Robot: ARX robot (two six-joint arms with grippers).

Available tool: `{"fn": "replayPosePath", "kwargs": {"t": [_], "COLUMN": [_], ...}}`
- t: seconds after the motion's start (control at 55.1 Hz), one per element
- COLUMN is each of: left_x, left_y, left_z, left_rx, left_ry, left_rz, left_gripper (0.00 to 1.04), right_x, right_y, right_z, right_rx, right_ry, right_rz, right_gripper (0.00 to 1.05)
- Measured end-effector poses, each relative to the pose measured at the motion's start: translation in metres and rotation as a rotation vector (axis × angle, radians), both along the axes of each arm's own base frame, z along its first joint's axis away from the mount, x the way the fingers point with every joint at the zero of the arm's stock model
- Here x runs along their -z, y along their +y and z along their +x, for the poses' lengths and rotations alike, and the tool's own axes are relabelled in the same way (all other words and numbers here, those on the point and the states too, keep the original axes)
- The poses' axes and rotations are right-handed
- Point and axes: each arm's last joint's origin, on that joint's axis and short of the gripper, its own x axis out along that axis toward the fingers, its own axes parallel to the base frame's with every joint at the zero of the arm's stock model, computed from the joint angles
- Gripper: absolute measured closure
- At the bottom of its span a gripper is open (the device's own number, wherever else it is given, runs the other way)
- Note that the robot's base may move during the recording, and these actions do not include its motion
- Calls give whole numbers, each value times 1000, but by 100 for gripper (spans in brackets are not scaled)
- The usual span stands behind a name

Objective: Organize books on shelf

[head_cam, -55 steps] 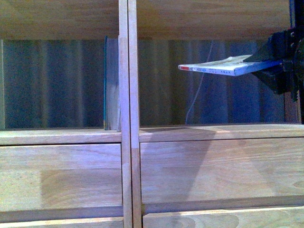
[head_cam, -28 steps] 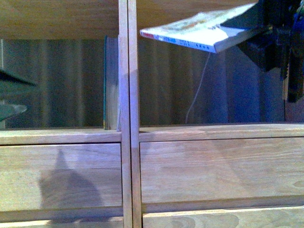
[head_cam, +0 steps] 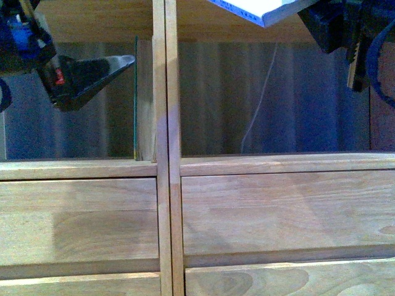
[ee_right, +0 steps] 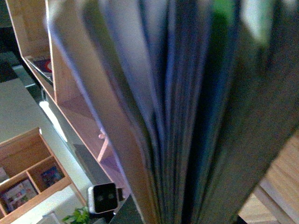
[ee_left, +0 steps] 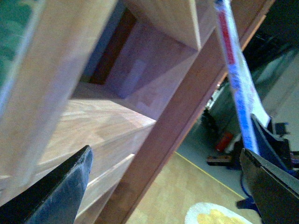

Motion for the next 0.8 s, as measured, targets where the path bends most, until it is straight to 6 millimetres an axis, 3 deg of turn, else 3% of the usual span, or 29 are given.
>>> {"fn": "replayPosePath", "kwargs": {"t": [0.236,0.563,0.69,0.799], "left_x": [-14,-28,-30,-31], "left_y": [-20,-31,-31,-34], "left_z": [-8,-6,-5,-8], "left_rx": [74,57,43,49], "left_ry": [-19,-41,-36,-49], "left_rz": [-56,-65,-73,-93], "left_gripper": [7,8,23,45], "right_x": [7,16,23,26], "right_y": [15,37,40,43], "right_z": [15,0,-2,-5], "right_rx": [-28,-150,-183,-206], "right_ry": [-19,-41,-17,-13], "right_rz": [-25,-48,-48,-37], "right_gripper": [97,97,97,97]}}
